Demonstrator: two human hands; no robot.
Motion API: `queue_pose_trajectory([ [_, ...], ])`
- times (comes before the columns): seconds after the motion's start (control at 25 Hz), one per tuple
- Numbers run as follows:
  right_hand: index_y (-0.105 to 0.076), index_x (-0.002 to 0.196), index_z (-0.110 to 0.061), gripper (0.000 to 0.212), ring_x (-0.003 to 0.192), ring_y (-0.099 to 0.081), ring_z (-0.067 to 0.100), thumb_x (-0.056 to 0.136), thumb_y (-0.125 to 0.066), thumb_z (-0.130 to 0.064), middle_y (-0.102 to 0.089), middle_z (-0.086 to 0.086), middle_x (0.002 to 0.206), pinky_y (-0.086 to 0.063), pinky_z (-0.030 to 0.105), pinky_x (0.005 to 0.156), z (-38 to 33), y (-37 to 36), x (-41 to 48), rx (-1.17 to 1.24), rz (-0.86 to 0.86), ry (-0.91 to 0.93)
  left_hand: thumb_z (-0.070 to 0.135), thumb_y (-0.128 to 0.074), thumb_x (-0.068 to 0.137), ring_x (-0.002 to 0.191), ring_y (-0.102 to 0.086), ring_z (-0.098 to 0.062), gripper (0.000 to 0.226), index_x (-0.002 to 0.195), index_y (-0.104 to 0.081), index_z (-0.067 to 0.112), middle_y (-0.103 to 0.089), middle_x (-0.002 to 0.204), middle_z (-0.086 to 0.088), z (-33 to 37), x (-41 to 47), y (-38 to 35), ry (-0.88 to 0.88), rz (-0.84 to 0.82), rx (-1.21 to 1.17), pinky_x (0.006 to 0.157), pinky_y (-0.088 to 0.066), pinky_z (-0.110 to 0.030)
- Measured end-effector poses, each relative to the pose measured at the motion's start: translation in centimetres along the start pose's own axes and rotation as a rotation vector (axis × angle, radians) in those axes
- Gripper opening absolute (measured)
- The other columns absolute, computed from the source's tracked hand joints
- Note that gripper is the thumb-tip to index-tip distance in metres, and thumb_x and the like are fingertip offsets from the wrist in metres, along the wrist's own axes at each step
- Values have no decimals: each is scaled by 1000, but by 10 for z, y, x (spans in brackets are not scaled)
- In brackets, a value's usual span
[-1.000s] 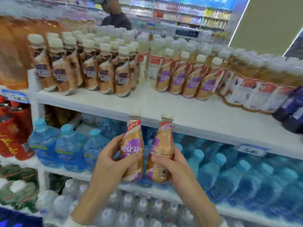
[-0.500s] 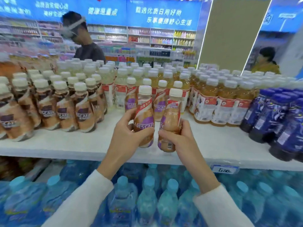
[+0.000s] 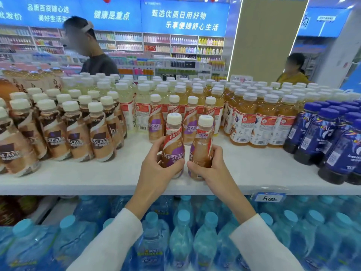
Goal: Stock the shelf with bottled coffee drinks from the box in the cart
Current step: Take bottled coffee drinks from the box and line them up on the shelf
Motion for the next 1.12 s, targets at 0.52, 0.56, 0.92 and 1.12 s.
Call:
queue_pose_trajectory([
  [0.52,-50,132,-29,62,116,-63,5,81,-76,-5,-66,-7,128,-51,36,106,-1,18,-6,-104,8,25,29,-92,73,108,-69,-8,61,123,-58,34,-68,121,16,-11,-6,14,139,2,37,91,-59,-26],
  [0.56,-51,132,-30,63,117,-62,4,78,-79,-12,-66,-10,127,-51,34,105,-1,17,-7,-105,4,37,28,-91,75,110,-68,-8,60,124,-58,35,-68,122,16,-10,-6,13,134,-6,43,94,-58,-29],
  [0.92,-54,133,-34,61,113,-60,-1,80,-86,-30,-64,-17,125,-54,28,100,-5,16,-17,-196,150,89,31,-84,82,117,-64,-10,67,142,-54,28,-66,133,8,-5,-11,9,98,-27,97,101,-56,-33],
  [1.12,-53,131,-33,69,108,-61,-1,72,-89,-43,-63,-17,121,-54,20,89,-5,20,-26,-224,316,145,39,-91,71,104,-64,1,73,135,-56,32,-62,121,17,-4,-11,8,72,50,137,72,-53,-7],
])
Point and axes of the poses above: each hand's wrist, its own x-axis towards the middle knuckle, its own y-axis out of the back of the hand, z = x × y, the point moved 9 cm from there along x, towards the middle knuckle
